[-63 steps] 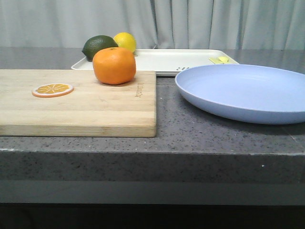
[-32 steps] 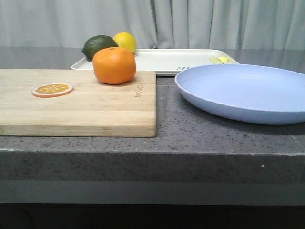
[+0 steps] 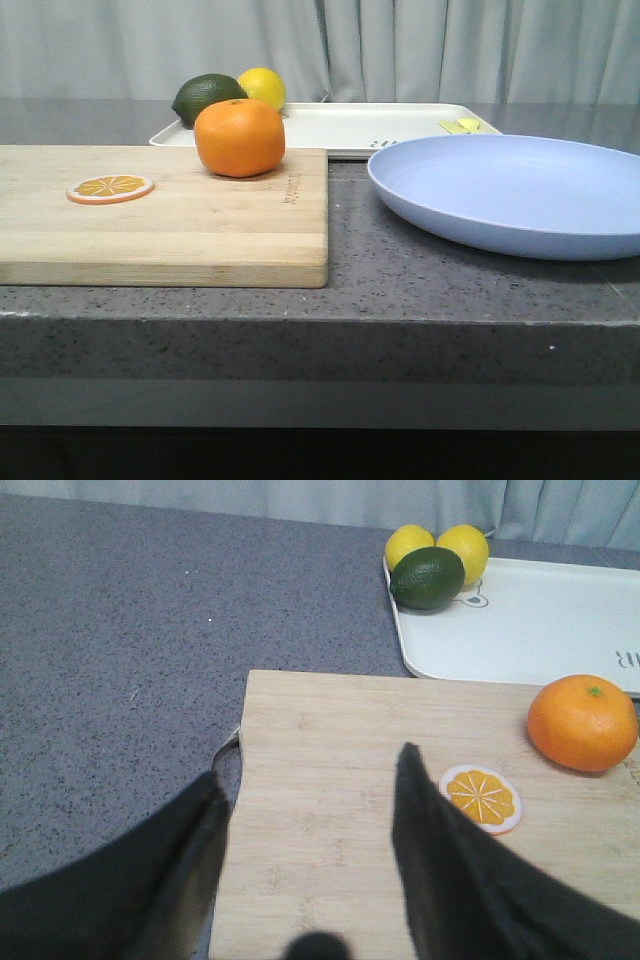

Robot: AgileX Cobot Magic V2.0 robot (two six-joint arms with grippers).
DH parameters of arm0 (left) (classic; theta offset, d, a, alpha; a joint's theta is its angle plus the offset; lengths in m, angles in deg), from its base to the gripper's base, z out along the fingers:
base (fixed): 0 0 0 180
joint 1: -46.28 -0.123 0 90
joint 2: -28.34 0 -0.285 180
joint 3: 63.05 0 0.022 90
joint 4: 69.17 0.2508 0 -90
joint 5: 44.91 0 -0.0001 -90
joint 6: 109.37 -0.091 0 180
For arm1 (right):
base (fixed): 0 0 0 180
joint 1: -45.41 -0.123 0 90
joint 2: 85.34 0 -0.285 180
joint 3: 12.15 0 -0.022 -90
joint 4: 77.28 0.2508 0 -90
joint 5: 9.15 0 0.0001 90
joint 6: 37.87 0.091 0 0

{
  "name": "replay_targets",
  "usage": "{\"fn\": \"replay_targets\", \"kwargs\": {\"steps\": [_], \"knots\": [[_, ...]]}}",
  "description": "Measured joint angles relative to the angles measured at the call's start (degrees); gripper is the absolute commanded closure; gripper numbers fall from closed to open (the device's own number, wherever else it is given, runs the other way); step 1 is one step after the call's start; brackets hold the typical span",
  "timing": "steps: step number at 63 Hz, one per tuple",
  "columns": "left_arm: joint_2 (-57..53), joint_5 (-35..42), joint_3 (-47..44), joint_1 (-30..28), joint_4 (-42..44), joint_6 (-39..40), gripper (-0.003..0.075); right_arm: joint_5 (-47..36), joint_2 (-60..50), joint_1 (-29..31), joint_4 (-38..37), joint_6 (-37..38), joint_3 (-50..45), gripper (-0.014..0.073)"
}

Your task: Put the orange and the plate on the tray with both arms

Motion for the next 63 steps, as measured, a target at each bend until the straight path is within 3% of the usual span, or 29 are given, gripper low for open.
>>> {"fn": "replay_targets", "kwargs": {"steps": [18,27,46,63], "knots": [[0.13,2.40,0.00,0.41,-2.89,-0.90,0.0120,2.35,0.00,0.00,0.00,0.00,0.00,0.0161],[2.85,3.82,1.16,5.24,-5.93,-4.96,0.0120,4.36,0.00,0.00,0.00,0.00,0.00,0.0161],[19.21,4.92,9.62,18.80,-6.38,-8.47,0.0120,4.94,0.00,0.00,0.00,0.00,0.00,0.0161],[38.77,5.07,21.07,26.38,-2.14,-8.96,0.0117,4.94,0.00,0.00,0.00,0.00,0.00,0.0161]]}}
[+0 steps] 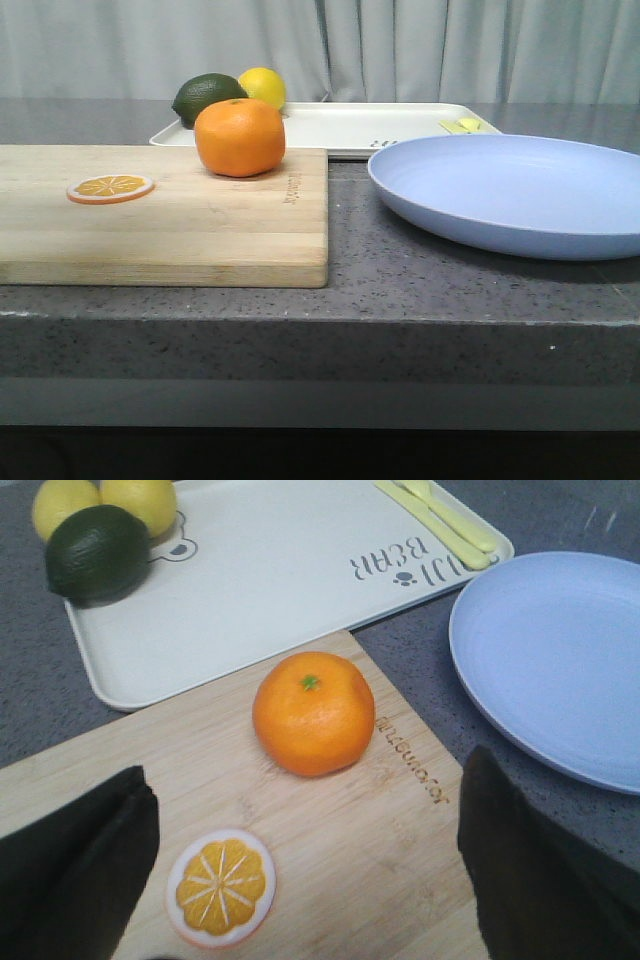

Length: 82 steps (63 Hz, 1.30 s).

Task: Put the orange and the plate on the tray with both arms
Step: 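Lower the left gripper onto the orange on the cutting board and close, then lift the orange with the left gripper and carry it over the blue plate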

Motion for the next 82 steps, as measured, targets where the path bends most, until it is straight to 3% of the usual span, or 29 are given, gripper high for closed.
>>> {"fn": "replay_targets", "kwargs": {"steps": [14,35,61,82], "knots": [[15.03,-5.33,12.27,1.73,3.10,0.00,0.0077,0.00,0.00,0.00,0.00,0.00,0.00,0.0161],[32.17,-12.77,26.45,1.73,7.05,0.00,0.0078,0.12,0.00,0.00,0.00,0.00,0.00,0.0161],[39.45,-13.72,28.60,1.73,6.56,0.00,0.0084,0.55,0.00,0.00,0.00,0.00,0.00,0.0161],[39.54,-13.64,29.05,1.73,5.52,0.00,0.0288,0.92,0.00,0.00,0.00,0.00,0.00,0.0161]]}}
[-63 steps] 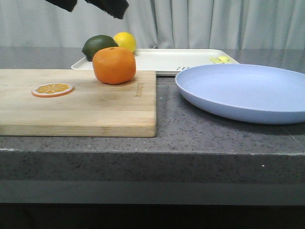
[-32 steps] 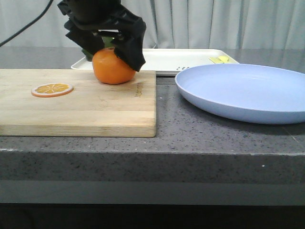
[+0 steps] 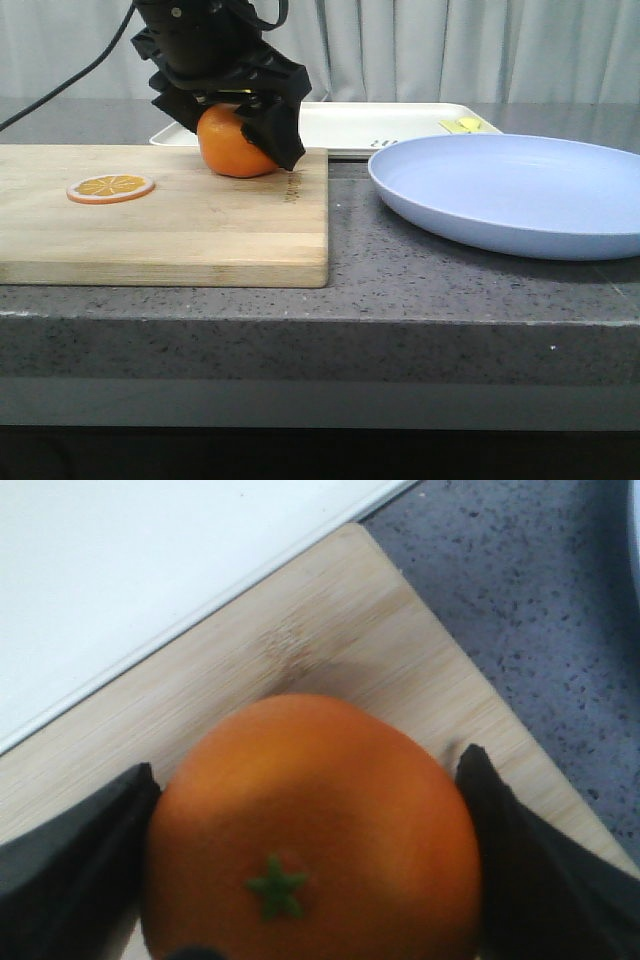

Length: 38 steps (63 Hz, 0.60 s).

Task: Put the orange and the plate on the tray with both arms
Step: 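Lift the orange with the left gripper and carry it over the blue plate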

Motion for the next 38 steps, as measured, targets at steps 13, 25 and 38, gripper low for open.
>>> {"fn": "replay_targets", "kwargs": {"steps": [13,25,38], "knots": [[0.33,-4.75,5.12,1.26,-0.38,0.00,0.0297,0.33,0.00,0.00,0.00,0.00,0.00,0.0161],[0.48,-6.94,12.24,6.04,-0.98,0.00,0.0297,0.34,0.00,0.00,0.00,0.00,0.00,0.0161],[3.98,-6.84,18.51,13.18,-1.56,-0.04,0.0297,0.34,0.00,0.00,0.00,0.00,0.00,0.0161]]}}
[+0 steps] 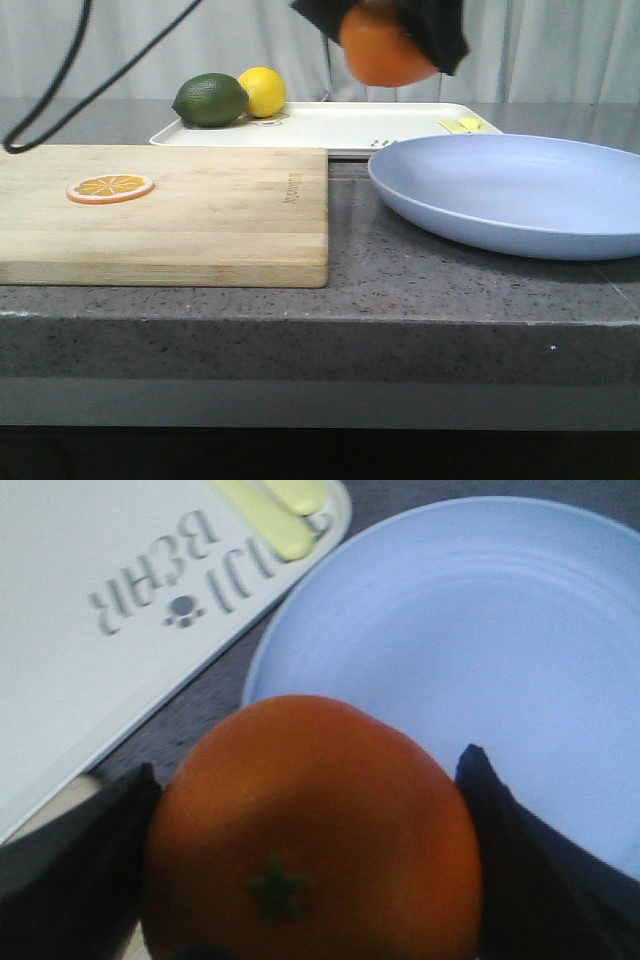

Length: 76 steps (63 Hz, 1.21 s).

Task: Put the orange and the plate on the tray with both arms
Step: 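Lift the orange with the left gripper and carry it over the blue plate, then release the orange onto the blue plate and withdraw the left gripper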

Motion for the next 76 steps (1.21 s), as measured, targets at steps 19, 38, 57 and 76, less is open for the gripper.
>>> {"fn": "replay_targets", "kwargs": {"steps": [19,38,57,76], "knots": [[10.58,0.43,8.11,6.10,-0.50,0.00,0.0295,0.10,0.00,0.00,0.00,0.00,0.00,0.0169],[16.30,0.64,11.70,6.64,-0.83,0.00,0.0092,0.21,0.00,0.00,0.00,0.00,0.00,0.0169],[16.00,0.56,12.05,6.64,-2.25,0.00,0.0058,0.29,0.00,0.00,0.00,0.00,0.00,0.0169],[4.99,-5.79,12.05,6.64,-4.20,1.06,0.0061,0.29,0.00,0.00,0.00,0.00,0.00,0.0169]]}}
